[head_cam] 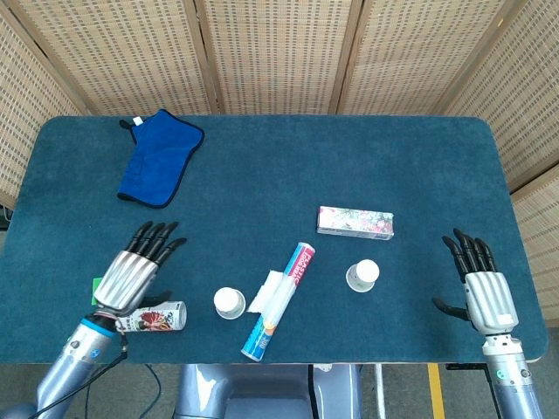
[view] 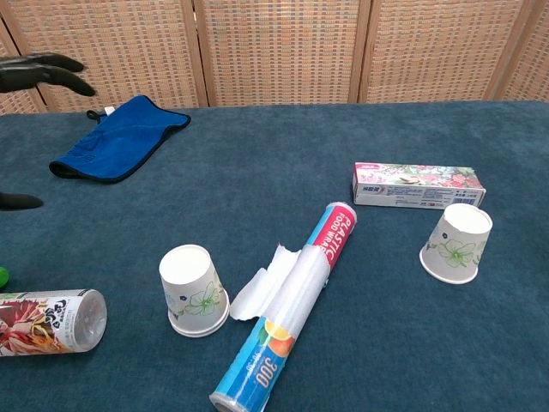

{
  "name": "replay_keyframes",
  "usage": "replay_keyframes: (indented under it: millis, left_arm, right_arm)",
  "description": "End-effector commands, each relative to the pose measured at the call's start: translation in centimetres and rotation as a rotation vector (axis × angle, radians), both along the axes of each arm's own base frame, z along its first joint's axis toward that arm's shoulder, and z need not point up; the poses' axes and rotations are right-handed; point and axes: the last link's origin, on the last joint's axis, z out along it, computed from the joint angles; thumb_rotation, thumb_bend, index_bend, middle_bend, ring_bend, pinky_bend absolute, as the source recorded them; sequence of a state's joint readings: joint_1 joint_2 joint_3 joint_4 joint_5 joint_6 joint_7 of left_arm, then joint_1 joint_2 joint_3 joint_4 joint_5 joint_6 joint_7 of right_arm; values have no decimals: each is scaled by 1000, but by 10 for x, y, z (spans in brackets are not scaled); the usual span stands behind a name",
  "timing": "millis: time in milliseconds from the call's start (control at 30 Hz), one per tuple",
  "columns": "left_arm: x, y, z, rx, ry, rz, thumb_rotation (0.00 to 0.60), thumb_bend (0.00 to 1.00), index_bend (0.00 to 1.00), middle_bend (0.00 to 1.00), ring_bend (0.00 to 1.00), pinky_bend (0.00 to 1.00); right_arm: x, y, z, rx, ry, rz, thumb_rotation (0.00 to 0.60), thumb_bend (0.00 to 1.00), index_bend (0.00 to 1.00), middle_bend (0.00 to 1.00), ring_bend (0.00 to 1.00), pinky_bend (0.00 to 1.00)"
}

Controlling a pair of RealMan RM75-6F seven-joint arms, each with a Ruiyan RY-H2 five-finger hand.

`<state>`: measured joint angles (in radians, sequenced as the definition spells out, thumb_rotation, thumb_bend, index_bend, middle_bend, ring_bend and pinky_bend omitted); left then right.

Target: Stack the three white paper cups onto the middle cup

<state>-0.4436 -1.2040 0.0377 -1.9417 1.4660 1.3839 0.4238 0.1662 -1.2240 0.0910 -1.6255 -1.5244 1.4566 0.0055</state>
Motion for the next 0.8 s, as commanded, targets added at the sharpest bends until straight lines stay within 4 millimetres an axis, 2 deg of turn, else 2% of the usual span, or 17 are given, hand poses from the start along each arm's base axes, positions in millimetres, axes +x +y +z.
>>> replay_keyframes:
  millis: [33, 100, 300, 567, 667, 800]
  left_arm:
    - [-33, -20, 20, 86, 33, 52, 600, 188, 123, 0, 0, 0]
    - [-46, -28, 26, 133, 35, 78, 600, 188, 121, 0, 0, 0]
    - [-66, -45, 33, 178, 16, 118, 600, 189, 121, 0, 0, 0]
    - [-87, -63, 38, 214, -15, 171, 600, 188, 120, 0, 0, 0]
    - [-92, -63, 39, 218, -19, 172, 600, 188, 120, 0, 0, 0]
    - [-94, -60, 35, 198, -22, 173, 600, 188, 120, 0, 0, 0]
  right_arm:
    - [2, 1, -4, 13, 13, 7, 600, 82, 51, 0, 0, 0]
    - [4, 2, -6, 25, 16, 11, 600, 83, 66, 0, 0, 0]
    - [6, 4, -8, 45, 19, 14, 600, 82, 119, 0, 0, 0]
    - [14, 4, -17, 101, 31, 43, 600, 77, 248, 0, 0, 0]
    - [26, -2, -23, 139, 56, 76, 600, 94, 286, 0, 0, 0]
    - [57, -22, -36, 204, 97, 131, 600, 127, 309, 0, 0, 7]
